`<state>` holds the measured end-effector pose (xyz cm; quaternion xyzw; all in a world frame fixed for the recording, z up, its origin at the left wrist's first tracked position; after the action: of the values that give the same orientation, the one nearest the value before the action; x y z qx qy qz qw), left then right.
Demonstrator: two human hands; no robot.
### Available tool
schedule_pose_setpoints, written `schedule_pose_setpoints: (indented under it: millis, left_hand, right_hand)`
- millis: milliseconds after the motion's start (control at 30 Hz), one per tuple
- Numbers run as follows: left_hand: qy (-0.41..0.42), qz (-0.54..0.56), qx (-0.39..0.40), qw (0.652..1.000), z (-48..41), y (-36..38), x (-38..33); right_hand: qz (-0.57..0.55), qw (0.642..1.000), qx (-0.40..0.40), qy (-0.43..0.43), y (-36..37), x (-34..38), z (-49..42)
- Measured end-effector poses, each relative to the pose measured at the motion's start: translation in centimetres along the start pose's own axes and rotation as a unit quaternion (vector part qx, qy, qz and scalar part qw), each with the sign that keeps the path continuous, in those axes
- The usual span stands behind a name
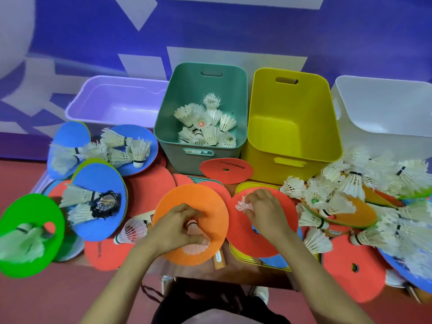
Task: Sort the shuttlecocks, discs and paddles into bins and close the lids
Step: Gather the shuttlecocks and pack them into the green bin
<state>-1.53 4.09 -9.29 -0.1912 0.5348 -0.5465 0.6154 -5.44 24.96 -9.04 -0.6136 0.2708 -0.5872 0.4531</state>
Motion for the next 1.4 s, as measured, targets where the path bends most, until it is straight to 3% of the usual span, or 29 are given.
schedule_pose_setpoints:
  millis: [167, 367, 600, 767, 933, 1100, 1233, 1400]
  left_hand:
    - [-0.029, -0.067, 0.000, 0.997, 0.6, 1.0, 0.9]
    - [-0.056, -0.021, -0.182, 0.982, 0.5, -2.1, 1.4]
    - [-0.037, 0.096, -0.409, 0.907, 1.7, -8.8, -1.0]
    - [-0.046, 0.200, -0.480, 0.853, 1.6, -12.6, -1.6]
    - [-0.051, 0.204, -0.503, 0.838, -0.4, -15.6, -1.9]
    - [-0.043, 0.114, -0.467, 0.876, -4.5, -19.0, -1.3]
    - [-0.082, 0.002, -0.385, 0.919, -9.3, -20.7, 0.0]
    - [-0.120, -0.084, -0.337, 0.930, -14.4, -22.7, 0.5]
  right_hand:
    - [0.003, 0.998, -0.051, -0.024, 0.0, 0.2, 0.1]
    - [-0.058, 0.989, -0.104, -0.084, -2.2, 1.5, 0.4]
    - [-0.121, 0.952, -0.176, -0.220, -7.0, 5.0, 1.4]
    - [-0.161, 0.919, -0.252, -0.257, -9.9, 6.2, 1.1]
    - [-0.184, 0.898, -0.304, -0.261, -12.7, 7.8, -1.9]
    - [-0.172, 0.906, -0.316, -0.225, -14.7, 9.3, -7.1]
    - [-0.172, 0.935, -0.276, -0.142, -14.7, 9.1, -12.9]
    - [-0.097, 0.976, -0.189, -0.048, -13.2, 8.4, -20.4]
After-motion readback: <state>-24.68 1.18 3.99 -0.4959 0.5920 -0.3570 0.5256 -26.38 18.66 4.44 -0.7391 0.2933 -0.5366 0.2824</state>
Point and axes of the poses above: each hand's wrist, its own z-axis away from the middle knuckle, its own y-axis out of the palm, x = y × z, the point moved 8 cm from there along -z, towards the middle knuckle, and after that the axes turned 14 degrees about -z, right-handed, at the moved point
